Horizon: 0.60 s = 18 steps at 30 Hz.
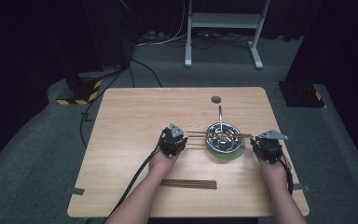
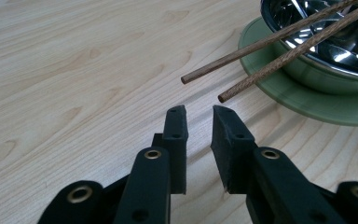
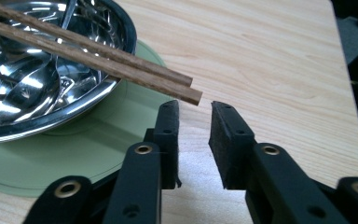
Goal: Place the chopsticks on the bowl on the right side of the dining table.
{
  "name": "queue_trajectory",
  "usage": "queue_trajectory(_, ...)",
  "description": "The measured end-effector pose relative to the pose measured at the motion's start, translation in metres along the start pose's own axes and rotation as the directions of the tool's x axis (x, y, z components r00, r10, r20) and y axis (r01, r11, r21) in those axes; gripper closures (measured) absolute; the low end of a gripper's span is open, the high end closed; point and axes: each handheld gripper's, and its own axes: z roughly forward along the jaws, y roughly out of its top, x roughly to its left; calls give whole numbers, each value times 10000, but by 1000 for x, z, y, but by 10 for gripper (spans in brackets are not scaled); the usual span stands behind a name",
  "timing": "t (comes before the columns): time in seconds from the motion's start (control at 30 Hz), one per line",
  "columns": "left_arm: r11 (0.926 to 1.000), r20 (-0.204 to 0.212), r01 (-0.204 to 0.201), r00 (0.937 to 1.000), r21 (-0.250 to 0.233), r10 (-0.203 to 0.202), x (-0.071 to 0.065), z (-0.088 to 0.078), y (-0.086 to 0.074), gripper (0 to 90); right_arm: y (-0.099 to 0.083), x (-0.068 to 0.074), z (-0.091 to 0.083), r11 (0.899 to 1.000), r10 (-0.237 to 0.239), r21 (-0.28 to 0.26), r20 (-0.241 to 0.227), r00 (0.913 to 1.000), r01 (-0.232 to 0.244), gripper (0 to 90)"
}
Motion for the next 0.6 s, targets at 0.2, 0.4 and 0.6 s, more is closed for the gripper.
queue_trajectory(0.2, 10000, -61, 17, 10000, 28, -17, 1, 2, 1, 778, 1, 5, 2, 9997, -210, -115, -32, 9998, 210, 744)
queue_trajectory(0.4, 9999, -66, 27, 10000, 100, -26, 0, 1, 1, 777, 1, 6, 3, 9997, -178, -167, 20, 9998, 178, 746)
queue_trajectory(0.6, 9999, 77, -126, 9999, 13, 126, -2, -8, 1, 747, 2, 5, 3, 9998, -15, -211, 66, 10000, 16, 748)
